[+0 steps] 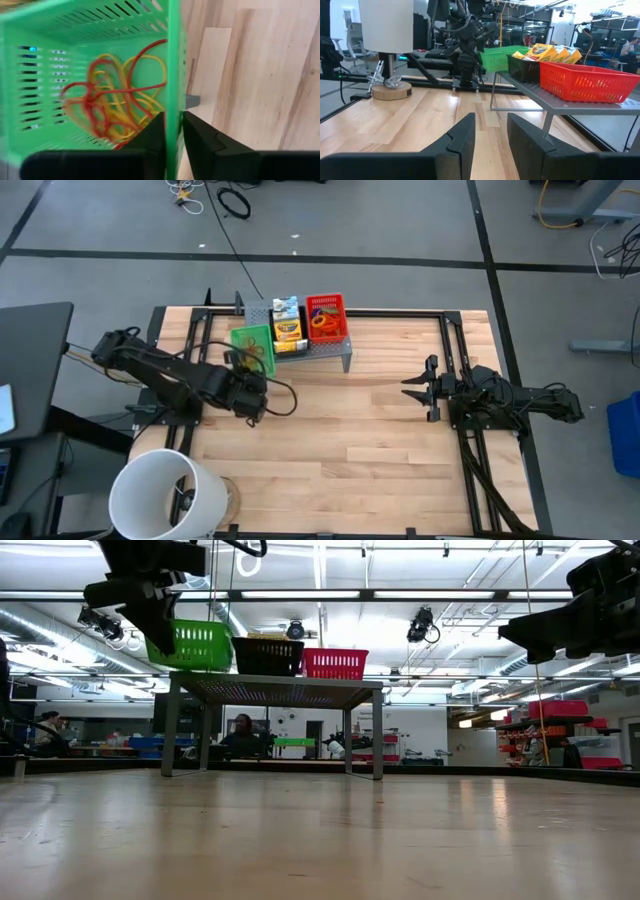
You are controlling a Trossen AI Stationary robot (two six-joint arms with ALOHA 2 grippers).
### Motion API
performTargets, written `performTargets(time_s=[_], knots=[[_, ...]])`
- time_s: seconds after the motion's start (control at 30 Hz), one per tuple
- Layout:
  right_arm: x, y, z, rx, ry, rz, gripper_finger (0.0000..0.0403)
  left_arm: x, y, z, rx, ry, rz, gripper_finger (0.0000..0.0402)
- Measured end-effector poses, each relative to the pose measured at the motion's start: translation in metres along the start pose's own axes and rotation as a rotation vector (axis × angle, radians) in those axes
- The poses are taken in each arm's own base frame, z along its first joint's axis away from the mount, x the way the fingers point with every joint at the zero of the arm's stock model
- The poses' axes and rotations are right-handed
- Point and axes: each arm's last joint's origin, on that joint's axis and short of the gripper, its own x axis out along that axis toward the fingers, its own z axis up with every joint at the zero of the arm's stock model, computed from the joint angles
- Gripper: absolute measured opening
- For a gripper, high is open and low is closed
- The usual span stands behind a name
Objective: Pick & Place Office Desk Supplies
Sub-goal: Put the green bin on the shelf
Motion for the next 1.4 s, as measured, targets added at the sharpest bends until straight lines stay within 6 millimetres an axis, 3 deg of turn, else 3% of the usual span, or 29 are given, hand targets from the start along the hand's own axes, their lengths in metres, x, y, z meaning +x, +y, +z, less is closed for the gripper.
performTargets(time_s=[0.27, 0.67, 1.4], knots=[[0.0, 0.0, 0.0, 0.0, 0.0, 0.0, 0.0119, -0.002, 0.011, -0.002, -0.039, -0.02, 0.019, 0.0112], [0.0, 0.0, 0.0, 0.0, 0.0, 0.001, 0.0119, 0.004, 0.021, 0.001, -0.029, -0.024, 0.104, 0.0147], [0.0, 0.0, 0.0, 0.0, -0.001, 0.006, 0.0119, 0.02, 0.038, 0.016, 0.031, -0.047, 0.163, 0.0153]])
